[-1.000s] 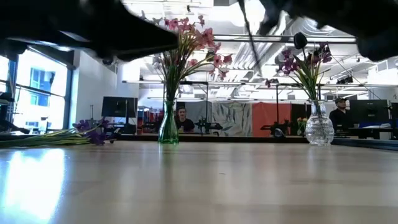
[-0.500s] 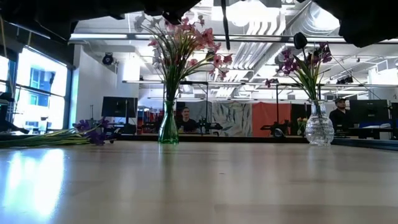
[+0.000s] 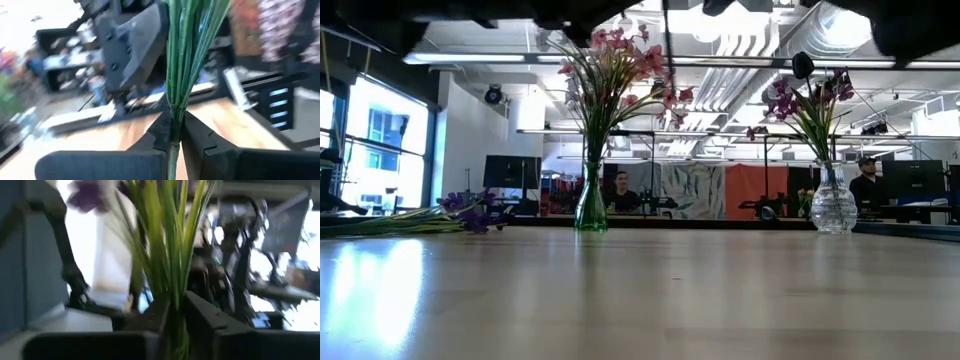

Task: Sort flowers into vase by color
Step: Put the middle purple flowers into the transparent vase

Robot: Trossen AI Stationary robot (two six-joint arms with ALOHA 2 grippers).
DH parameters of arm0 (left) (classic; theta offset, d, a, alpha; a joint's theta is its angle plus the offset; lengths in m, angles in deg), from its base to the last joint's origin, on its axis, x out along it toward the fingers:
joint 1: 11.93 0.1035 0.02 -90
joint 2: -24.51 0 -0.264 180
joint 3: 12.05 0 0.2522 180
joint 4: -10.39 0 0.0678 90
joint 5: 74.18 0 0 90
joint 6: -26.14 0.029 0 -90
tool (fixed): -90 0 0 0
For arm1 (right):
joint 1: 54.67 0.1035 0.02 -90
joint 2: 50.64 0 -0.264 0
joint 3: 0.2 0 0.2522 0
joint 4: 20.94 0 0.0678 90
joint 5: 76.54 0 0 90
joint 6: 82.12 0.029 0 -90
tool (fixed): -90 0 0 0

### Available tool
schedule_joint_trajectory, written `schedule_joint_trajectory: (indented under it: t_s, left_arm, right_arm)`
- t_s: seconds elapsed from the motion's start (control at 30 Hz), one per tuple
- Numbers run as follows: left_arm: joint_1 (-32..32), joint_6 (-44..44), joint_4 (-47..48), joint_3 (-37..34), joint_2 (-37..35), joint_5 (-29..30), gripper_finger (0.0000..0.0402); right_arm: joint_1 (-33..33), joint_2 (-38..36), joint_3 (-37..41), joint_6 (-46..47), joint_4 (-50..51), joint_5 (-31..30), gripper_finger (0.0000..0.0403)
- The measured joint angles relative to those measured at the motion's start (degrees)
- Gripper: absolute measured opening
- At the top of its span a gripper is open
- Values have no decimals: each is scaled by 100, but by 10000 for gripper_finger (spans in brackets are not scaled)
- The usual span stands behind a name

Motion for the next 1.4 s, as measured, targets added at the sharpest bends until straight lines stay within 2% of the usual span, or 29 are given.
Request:
schedule_joint_trajectory:
  t_s: [0.17, 0.27, 0.4, 0.53, 0.63, 0.73, 0.87, 0.97, 1.0, 1.13, 1.2, 1.33, 1.4]
  left_arm:
    - [-327, -642, 1046, 0, -453, 1303, 6]
    - [-373, -1013, 1398, 1, -702, 1529, 5]
    - [-288, -1028, 1431, 2, -746, 1532, 5]
    - [-191, -1108, 1510, 2, -724, 1530, 5]
    - [-166, -1223, 1654, 2, -719, 1527, 6]
    - [-169, -1240, 1729, 2, -719, 1510, 8]
    - [-175, -1344, 1846, 2, -719, 1486, 8]
    - [-173, -1382, 2216, 4, -722, 1397, 11]
    - [-171, -1436, 2389, 15, -728, 1390, 15]
    - [-144, -1973, 3371, -18, -714, 1430, 44]
    - [-132, -2313, 3805, -31, -672, 1408, 57]
    - [-86, -3002, 4387, -39, -723, 1431, 70]
    - [-58, -3317, 4628, -121, -699, 1419, 70]
  right_arm:
    - [275, -955, -17, 194, 2496, -1384, 134]
    - [387, -1267, -180, 560, 3781, -2009, 189]
    - [385, -984, -624, 660, 3914, -1973, 243]
    - [370, -580, -1167, 513, 3962, -2477, 257]
    - [395, -474, -1453, 266, 3972, -2594, 242]
    - [425, -470, -1633, 259, 4033, -2606, 201]
    - [444, -483, -1717, 268, 4178, -2646, 113]
    - [484, -557, -1729, 260, 4486, -2781, 34]
    - [499, -606, -1729, 254, 4658, -2779, 19]
    - [527, -1018, -1726, 549, 5359, -2822, 22]
    - [538, -1342, -1601, 717, 5567, -3039, 18]
    - [519, -2073, -819, 953, 5809, -3532, 6]
    - [524, -2638, -441, 1052, 5774, -4058, 9]
